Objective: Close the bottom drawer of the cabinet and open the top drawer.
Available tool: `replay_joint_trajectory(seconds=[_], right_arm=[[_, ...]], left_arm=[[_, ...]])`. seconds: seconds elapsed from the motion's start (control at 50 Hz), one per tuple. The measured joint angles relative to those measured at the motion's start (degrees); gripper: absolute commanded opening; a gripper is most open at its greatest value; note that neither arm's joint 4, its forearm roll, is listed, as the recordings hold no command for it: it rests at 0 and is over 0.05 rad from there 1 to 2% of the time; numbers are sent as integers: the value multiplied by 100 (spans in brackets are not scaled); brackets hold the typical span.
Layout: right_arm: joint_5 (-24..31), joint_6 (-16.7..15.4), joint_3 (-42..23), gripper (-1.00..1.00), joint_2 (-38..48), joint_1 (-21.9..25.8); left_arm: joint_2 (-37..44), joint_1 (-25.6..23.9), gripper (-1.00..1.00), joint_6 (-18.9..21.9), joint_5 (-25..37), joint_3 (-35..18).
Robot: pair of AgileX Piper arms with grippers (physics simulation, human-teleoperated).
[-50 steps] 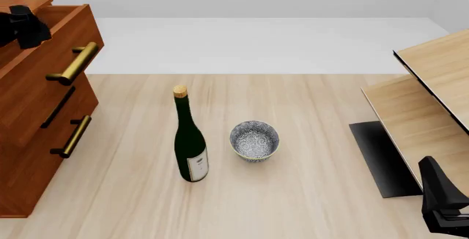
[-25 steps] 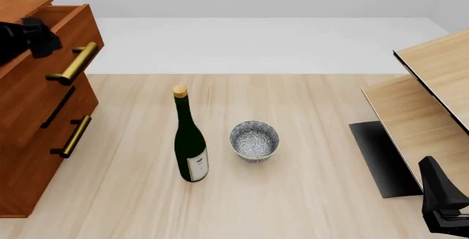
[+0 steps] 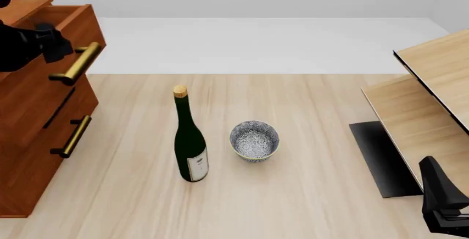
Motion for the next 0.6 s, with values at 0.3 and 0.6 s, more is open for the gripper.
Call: replay_joint_trajectory(seconds=[0.3, 0.6], right_arm=[[-54, -3, -1, 100, 54, -7], [-85, -4, -7, 100, 90, -11]], left_arm=[[20, -119, 100, -116, -59, 93], [11, -384, 100, -280, -113, 147]])
